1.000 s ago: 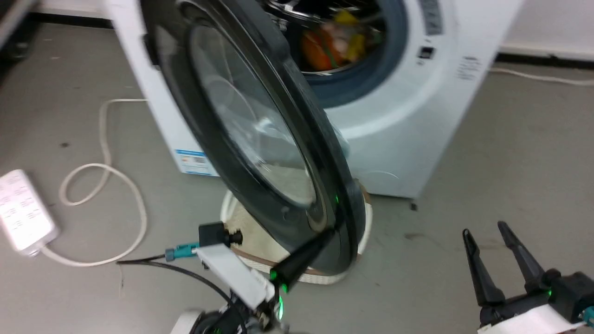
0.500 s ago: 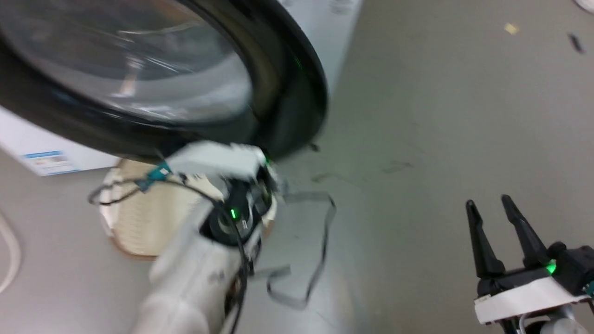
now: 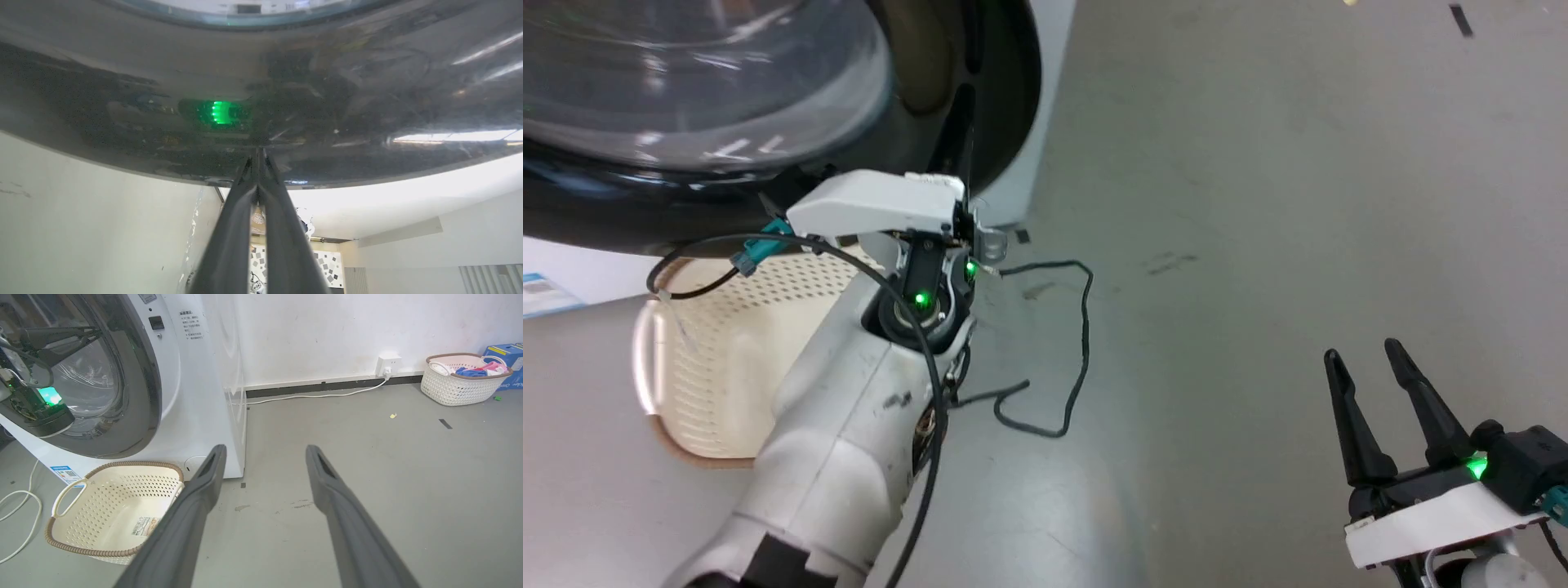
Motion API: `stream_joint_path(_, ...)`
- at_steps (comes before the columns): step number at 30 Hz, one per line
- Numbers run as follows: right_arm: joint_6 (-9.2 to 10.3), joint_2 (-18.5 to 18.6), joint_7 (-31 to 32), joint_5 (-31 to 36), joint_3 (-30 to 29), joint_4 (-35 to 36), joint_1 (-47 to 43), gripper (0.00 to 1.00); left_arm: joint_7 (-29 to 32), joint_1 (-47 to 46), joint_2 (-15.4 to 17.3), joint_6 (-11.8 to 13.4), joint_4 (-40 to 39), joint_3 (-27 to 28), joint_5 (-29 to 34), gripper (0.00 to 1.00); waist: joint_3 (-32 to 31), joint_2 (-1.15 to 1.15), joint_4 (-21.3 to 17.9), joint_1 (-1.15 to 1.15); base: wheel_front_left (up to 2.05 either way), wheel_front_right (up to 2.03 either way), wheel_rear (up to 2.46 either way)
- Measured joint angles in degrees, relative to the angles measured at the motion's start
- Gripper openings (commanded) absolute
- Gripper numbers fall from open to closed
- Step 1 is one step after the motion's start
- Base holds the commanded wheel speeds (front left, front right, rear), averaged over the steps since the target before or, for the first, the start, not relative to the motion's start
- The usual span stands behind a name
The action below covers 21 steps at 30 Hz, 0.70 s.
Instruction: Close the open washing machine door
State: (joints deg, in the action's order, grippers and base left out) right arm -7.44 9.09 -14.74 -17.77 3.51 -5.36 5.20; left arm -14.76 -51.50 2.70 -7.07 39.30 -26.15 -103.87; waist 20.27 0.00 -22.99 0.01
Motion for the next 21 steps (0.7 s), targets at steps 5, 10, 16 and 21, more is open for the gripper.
stream_joint_path(5, 0.00, -0.03, -0.01, 0.93, -0.93, 1.05, -0.34, 1.00, 0.00, 6.77, 0.08, -0.15, -6.34, 0.15, 5.77, 0.00, -2.97, 0.00, 2.17, -0.01, 0.00, 0.00, 0.00)
stream_joint_path(10, 0.00, -0.01, 0.00, 2.93, -2.19, 3.44, -4.07, 1.00, 0.01, 24.97, 1.89, -0.15, -16.68, 5.15, 35.28, 0.00, -8.64, 0.00, 6.56, -0.02, 0.00, 0.00, 0.00)
stream_joint_path(16, 0.00, -0.36, 0.00, 4.85, -2.22, 4.81, -7.43, 1.00, 0.01, 39.40, 4.05, 2.19, -28.36, 13.13, 66.71, 1.00, -13.69, 0.00, 11.22, -0.02, 0.00, 0.00, 0.00)
stream_joint_path(21, 0.00, -0.92, 0.00, 5.75, -1.88, 5.50, -9.55, 1.00, 0.01, 47.76, 4.71, 5.61, -36.40, 14.32, 84.00, 1.00, -17.14, 0.00, 15.37, -0.03, 0.00, 0.00, 0.00)
